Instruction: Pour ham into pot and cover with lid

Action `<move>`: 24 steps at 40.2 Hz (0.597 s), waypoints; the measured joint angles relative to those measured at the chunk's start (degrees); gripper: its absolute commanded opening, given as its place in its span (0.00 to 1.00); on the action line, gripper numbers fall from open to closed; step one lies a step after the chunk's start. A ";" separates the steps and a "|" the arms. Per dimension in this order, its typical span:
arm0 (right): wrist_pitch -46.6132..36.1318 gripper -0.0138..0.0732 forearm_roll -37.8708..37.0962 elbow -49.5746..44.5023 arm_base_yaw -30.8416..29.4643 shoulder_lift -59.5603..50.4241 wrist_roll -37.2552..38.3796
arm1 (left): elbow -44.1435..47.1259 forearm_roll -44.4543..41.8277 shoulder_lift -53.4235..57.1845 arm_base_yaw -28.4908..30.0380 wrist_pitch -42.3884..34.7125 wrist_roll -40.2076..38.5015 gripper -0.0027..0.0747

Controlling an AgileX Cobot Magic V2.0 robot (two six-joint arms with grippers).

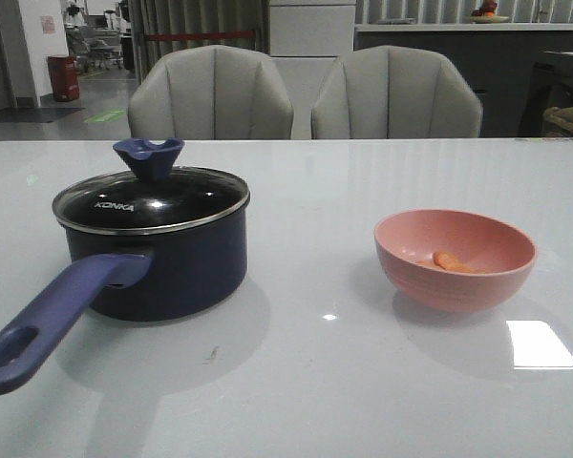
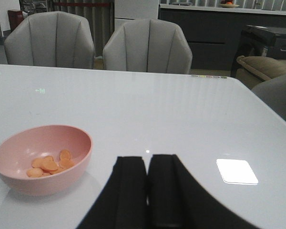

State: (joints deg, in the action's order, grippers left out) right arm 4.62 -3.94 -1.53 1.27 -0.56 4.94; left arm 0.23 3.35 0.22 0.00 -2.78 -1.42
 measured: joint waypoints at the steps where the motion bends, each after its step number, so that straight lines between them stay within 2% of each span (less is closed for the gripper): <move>1: 0.00 0.33 0.00 0.00 0.00 0.00 0.00 | 0.00 0.00 0.00 0.00 -0.47 0.00 0.20; 11: 0.00 0.33 0.00 0.00 0.00 0.00 0.00 | 0.00 0.00 0.00 0.00 -4.53 0.00 0.20; 17: 0.00 0.33 0.00 0.00 0.00 0.00 0.00 | -0.14 0.00 0.00 0.00 -10.86 0.00 0.20; 24: 0.00 0.33 0.00 0.00 0.00 0.00 0.00 | -7.27 -0.22 -0.91 0.00 -4.82 0.00 0.20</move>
State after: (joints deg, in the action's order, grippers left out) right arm 4.62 -3.94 -1.53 1.27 -0.56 4.94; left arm -7.04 3.13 -0.69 0.00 -7.59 -1.42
